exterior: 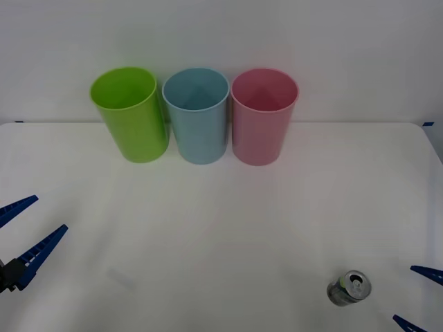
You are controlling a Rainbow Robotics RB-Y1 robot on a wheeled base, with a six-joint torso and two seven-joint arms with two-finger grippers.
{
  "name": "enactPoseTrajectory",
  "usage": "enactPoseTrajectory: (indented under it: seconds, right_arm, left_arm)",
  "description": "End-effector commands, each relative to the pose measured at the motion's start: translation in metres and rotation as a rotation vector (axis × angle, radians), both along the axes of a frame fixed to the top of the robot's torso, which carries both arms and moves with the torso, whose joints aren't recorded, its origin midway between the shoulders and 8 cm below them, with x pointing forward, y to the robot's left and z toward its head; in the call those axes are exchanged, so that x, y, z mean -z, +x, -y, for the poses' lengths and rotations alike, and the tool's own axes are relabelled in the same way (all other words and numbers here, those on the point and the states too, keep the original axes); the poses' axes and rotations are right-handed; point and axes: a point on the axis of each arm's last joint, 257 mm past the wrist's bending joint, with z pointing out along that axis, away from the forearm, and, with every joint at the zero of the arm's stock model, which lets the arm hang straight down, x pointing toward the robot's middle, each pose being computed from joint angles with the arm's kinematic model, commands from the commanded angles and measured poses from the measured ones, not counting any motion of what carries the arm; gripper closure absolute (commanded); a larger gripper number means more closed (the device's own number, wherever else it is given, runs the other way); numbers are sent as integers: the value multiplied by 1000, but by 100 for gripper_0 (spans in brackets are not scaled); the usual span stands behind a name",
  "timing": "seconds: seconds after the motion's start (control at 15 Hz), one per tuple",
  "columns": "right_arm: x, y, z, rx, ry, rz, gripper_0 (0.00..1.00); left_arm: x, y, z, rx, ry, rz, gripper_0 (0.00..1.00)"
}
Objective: Grasp the object on the table and drop it into the matching bin: aluminum can to the light blue bin, PET bottle to the pink bin.
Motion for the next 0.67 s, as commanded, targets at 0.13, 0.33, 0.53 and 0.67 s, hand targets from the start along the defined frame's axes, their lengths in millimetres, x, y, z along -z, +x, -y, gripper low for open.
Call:
enactPoseTrajectory:
  seconds: [0.13, 0.33, 0.53, 0.67]
  right_arm:
    - [20, -4, -5, -12, -3, -31, 0]
    - [39, -7, -13, -22, 2, -61, 0]
    - [51, -6, -21, -27, 7, -69, 0]
    - [58, -1, -27, -23, 4, -57, 0]
  left_arm:
    - [0, 0, 0, 0, 0, 0, 0]
    - [0, 0, 0, 0, 0, 0, 0]
    - [0, 0, 0, 0, 0, 0, 0]
    - [0, 0, 0, 0, 0, 0, 0]
